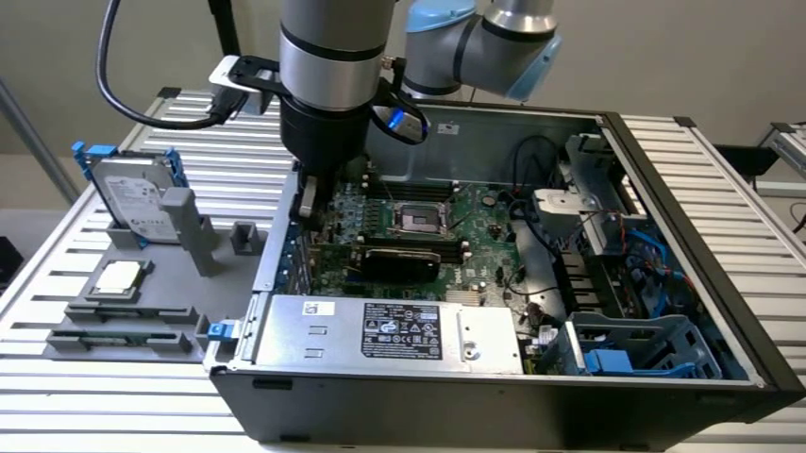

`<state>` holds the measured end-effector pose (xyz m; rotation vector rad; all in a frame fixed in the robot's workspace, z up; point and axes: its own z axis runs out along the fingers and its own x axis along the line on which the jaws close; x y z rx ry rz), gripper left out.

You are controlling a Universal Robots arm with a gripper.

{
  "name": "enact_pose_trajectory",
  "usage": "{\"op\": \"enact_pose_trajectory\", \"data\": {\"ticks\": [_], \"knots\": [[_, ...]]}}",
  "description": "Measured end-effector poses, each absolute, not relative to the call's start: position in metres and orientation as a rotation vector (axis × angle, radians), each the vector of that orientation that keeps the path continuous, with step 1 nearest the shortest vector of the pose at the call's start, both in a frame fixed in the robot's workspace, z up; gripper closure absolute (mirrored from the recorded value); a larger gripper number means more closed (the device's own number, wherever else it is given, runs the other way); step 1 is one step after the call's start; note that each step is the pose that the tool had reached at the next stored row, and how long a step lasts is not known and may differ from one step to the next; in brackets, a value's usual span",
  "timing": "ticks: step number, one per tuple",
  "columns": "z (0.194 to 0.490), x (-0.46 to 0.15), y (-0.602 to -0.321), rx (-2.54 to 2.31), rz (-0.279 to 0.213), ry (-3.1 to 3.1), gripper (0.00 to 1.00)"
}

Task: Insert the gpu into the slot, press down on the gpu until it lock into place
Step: 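Insert the gpu into the slot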

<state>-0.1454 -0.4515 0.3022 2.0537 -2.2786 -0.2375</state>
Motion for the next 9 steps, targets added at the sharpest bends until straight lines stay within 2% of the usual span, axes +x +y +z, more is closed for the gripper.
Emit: {"op": "enact_pose_trajectory", "data": {"ticks": [9], "knots": [[0.3022,-0.1454,-0.4513,2.040,-0.249,-2.279,0.89]]}}
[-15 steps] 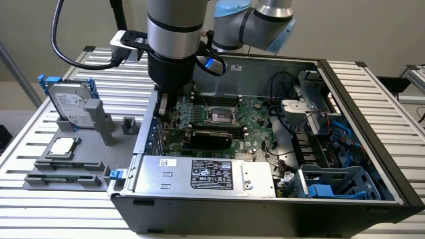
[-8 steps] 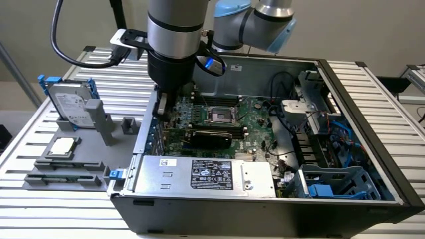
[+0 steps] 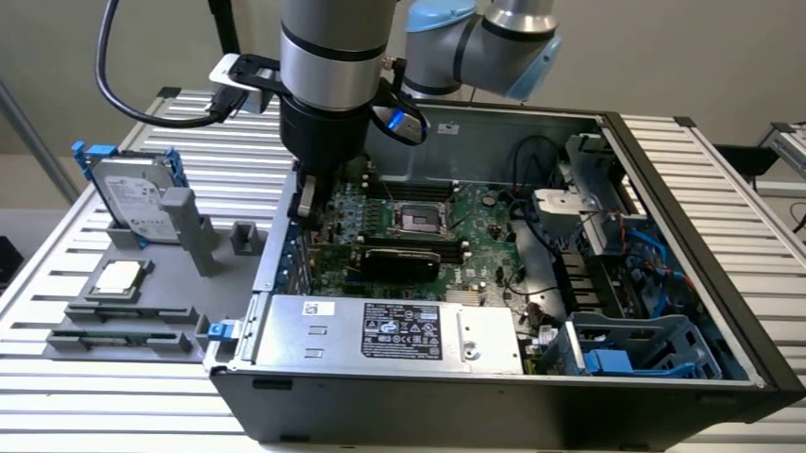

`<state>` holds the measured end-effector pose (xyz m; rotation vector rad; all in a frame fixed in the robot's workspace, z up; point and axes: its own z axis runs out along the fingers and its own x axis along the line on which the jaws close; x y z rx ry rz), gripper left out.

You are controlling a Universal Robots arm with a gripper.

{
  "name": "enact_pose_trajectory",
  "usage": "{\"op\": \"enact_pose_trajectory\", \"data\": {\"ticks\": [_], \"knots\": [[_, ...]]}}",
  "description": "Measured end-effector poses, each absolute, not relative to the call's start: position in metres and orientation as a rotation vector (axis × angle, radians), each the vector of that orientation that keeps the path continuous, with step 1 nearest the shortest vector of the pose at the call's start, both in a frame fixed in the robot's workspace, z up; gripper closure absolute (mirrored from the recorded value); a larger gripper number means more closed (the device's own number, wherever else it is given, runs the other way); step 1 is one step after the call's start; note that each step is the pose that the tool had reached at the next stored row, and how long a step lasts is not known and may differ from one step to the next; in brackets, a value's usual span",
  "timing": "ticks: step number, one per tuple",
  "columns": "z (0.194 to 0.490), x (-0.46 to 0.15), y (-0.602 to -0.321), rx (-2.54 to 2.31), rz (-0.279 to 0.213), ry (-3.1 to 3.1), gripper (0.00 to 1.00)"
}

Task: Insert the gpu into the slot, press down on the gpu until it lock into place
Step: 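Insert the gpu into the slot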

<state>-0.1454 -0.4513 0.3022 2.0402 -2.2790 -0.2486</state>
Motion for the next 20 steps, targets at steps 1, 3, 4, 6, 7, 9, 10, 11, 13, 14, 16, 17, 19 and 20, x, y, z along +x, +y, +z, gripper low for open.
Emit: {"op": "enact_pose_trajectory", "data": {"ticks": [1,3,4,6,7,9,10,11,13,14,16,17,19,20], "knots": [[0.3022,-0.1453,-0.4513,2.040,-0.249,-2.279,0.89],[0.3021,-0.1453,-0.4513,2.040,-0.250,-2.278,0.89],[0.3022,-0.1453,-0.4513,2.040,-0.250,-2.278,0.89],[0.3022,-0.1453,-0.4513,2.039,-0.251,-2.278,0.89],[0.3021,-0.1453,-0.4513,2.039,-0.252,-2.277,0.89],[0.3021,-0.1453,-0.4513,2.038,-0.253,-2.277,0.89],[0.3021,-0.1453,-0.4513,2.038,-0.253,-2.276,0.89],[0.3021,-0.1453,-0.4513,2.037,-0.254,-2.276,0.89],[0.3021,-0.1453,-0.4513,2.037,-0.255,-2.275,0.89],[0.3021,-0.1453,-0.4513,2.037,-0.255,-2.275,0.89],[0.3021,-0.1453,-0.4513,2.036,-0.256,-2.275,0.89],[0.3021,-0.1453,-0.4513,2.036,-0.256,-2.275,0.89],[0.3021,-0.1453,-0.4513,2.035,-0.257,-2.274,0.89],[0.3021,-0.1453,-0.4513,2.035,-0.258,-2.273,0.89]]}}
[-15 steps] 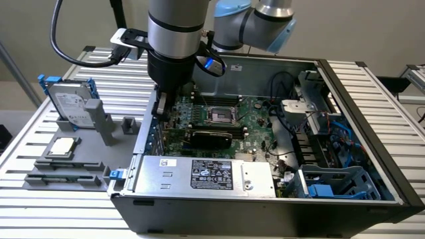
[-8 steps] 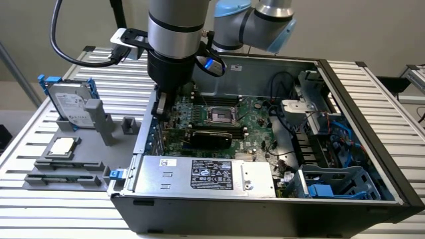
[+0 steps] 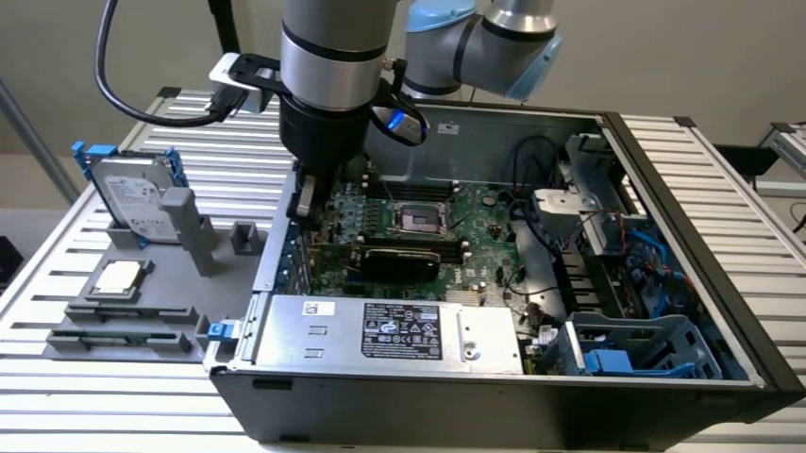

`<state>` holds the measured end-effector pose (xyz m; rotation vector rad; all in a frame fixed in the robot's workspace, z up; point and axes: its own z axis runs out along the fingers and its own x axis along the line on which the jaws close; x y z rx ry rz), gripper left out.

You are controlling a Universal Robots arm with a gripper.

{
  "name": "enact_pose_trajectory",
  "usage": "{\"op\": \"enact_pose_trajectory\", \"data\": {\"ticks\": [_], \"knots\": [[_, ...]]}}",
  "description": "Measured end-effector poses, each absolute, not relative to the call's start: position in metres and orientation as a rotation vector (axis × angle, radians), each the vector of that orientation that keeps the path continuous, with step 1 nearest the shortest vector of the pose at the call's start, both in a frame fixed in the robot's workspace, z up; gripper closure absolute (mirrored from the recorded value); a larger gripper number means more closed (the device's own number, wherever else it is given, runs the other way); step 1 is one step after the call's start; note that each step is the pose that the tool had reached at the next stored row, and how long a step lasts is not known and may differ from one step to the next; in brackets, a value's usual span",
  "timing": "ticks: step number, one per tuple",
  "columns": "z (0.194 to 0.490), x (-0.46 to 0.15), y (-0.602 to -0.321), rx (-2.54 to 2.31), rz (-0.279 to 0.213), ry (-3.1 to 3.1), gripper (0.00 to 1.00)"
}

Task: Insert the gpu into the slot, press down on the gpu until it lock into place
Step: 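Insert the gpu into the slot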

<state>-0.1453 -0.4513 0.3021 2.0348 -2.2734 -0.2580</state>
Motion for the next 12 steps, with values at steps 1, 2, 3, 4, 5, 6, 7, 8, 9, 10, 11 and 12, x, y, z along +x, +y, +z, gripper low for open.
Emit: {"op": "enact_pose_trajectory", "data": {"ticks": [1,2,3,4,5,6,7,8,9,10,11,12], "knots": [[0.3021,-0.1453,-0.4513,2.034,-0.259,-2.273,0.89],[0.3021,-0.1453,-0.4513,2.034,-0.259,-2.273,0.89],[0.3021,-0.1453,-0.4513,2.034,-0.260,-2.272,0.89],[0.3021,-0.1453,-0.4513,2.034,-0.260,-2.272,0.89],[0.3021,-0.1453,-0.4513,2.033,-0.260,-2.272,0.89],[0.3020,-0.1453,-0.4513,2.033,-0.260,-2.272,0.89],[0.3018,-0.1453,-0.4513,2.033,-0.260,-2.272,0.89],[0.3015,-0.1453,-0.4513,2.033,-0.260,-2.272,0.89],[0.3011,-0.1453,-0.4513,2.033,-0.260,-2.272,0.89],[0.3007,-0.1453,-0.4513,2.033,-0.260,-2.272,0.89],[0.3003,-0.1453,-0.4513,2.033,-0.260,-2.272,0.89],[0.2998,-0.1453,-0.4513,2.033,-0.260,-2.272,0.89]]}}
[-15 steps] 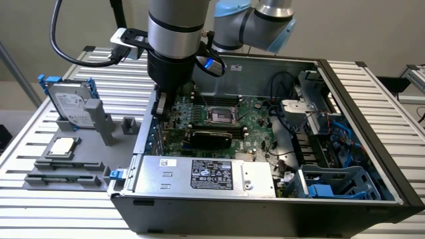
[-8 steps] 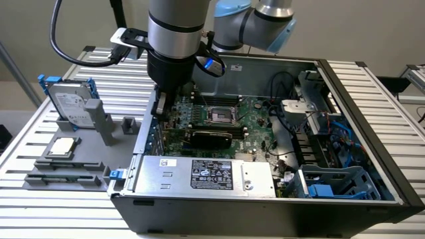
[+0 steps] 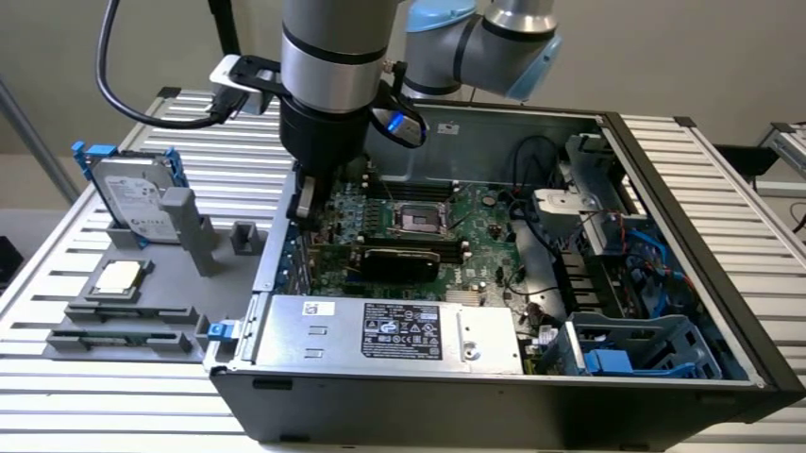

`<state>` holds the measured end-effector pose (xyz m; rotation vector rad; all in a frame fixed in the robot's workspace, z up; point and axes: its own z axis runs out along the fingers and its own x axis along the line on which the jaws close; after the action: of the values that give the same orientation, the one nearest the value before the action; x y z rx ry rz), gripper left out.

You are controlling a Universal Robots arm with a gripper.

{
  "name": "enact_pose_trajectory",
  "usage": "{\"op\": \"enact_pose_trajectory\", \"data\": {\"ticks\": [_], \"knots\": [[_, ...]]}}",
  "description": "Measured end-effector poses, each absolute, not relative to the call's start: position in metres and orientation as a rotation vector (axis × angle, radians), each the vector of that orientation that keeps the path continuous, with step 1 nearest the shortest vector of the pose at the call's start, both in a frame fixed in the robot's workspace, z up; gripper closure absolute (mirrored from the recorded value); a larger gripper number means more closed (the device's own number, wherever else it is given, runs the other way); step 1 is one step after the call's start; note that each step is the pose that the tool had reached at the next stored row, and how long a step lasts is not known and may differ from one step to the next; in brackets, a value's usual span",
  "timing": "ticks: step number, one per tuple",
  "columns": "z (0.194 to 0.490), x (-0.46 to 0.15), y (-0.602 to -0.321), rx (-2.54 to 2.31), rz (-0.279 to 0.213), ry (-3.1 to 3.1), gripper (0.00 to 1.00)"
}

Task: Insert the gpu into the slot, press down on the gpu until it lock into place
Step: 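Insert the gpu into the slot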

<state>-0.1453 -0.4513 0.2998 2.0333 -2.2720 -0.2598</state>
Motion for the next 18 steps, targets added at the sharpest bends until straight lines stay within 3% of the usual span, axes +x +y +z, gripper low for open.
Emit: {"op": "enact_pose_trajectory", "data": {"ticks": [18], "knots": [[0.306,-0.124,-0.451,2.040,-0.261,-2.263,0.89]]}}
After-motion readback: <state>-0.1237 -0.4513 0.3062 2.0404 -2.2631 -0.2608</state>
